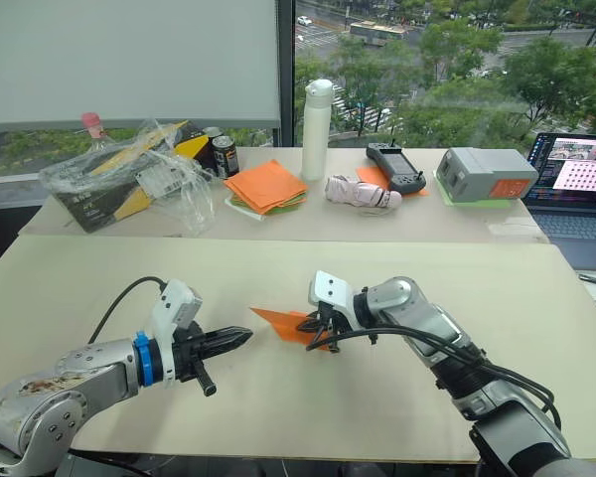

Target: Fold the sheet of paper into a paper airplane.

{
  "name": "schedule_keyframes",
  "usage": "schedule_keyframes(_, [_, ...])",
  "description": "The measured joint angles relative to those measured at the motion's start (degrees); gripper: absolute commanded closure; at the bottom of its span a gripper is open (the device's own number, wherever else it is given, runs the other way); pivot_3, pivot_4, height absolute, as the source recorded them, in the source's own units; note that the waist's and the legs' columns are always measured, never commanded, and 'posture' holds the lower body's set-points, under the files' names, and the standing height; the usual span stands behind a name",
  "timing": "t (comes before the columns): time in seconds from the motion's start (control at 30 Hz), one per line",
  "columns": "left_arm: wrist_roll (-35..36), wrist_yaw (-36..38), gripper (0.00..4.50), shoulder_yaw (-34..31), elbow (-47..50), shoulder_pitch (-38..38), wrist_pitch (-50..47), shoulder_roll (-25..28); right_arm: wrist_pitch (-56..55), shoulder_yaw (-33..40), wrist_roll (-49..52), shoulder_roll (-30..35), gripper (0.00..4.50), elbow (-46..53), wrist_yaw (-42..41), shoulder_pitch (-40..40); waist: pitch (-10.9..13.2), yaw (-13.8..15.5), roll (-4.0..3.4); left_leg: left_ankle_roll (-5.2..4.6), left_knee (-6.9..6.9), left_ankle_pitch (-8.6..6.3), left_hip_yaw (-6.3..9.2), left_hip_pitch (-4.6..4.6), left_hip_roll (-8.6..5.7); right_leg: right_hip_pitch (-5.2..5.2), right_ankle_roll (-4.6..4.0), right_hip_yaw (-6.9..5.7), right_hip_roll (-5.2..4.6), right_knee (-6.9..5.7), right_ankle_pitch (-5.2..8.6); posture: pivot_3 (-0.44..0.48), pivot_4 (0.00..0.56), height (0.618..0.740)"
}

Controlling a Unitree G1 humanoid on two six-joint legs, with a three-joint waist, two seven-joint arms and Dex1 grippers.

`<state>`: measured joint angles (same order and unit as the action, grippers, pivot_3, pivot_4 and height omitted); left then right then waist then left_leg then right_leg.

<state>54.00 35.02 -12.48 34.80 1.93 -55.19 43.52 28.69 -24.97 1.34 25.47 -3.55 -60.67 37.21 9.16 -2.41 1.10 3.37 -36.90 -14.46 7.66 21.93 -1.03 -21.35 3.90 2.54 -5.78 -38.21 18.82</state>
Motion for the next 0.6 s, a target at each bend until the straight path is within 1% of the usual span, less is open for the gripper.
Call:
schedule_keyframes(0.27, [-1.0,0.2,4.5,1.3,-1.3,0.8,0.1,-0.3,9.9,7.1,1.3,3.8,4.49,7.1,5.7,-4.7,0.0,0.0,0.0,0.0,-0.01,0.0,-0.01,0.02,0.0,0.0,0.0,0.01,0.0,-0.01,0.0,0.0,0.15,0.74])
schedule_keyframes(0.47, [-2.0,1.0,4.5,2.6,-2.5,2.4,0.2,-0.7,20.1,17.0,3.5,7.4,4.49,15.9,12.1,-8.7,0.0,0.0,0.0,-0.02,-0.01,-0.01,-0.02,0.03,0.0,0.0,0.0,0.01,0.01,-0.01,0.0,0.0,0.15,0.74])
schedule_keyframes(0.53, [-2.3,1.5,4.5,2.9,-3.3,2.7,0.6,-0.9,22.1,19.8,4.0,8.0,4.49,17.1,13.9,-9.6,0.0,-0.1,0.0,-0.02,-0.01,-0.01,-0.03,0.03,-0.01,0.0,0.0,0.01,0.01,-0.02,0.0,0.0,0.15,0.74])
schedule_keyframes(0.6, [-3.0,2.3,4.5,4.2,-4.3,3.4,1.7,-1.4,24.4,24.2,4.4,8.2,4.49,17.9,17.4,-11.3,0.0,0.0,0.0,-0.02,-0.02,-0.01,-0.04,0.04,-0.01,0.0,0.0,0.02,0.01,-0.01,0.0,0.0,0.15,0.74])
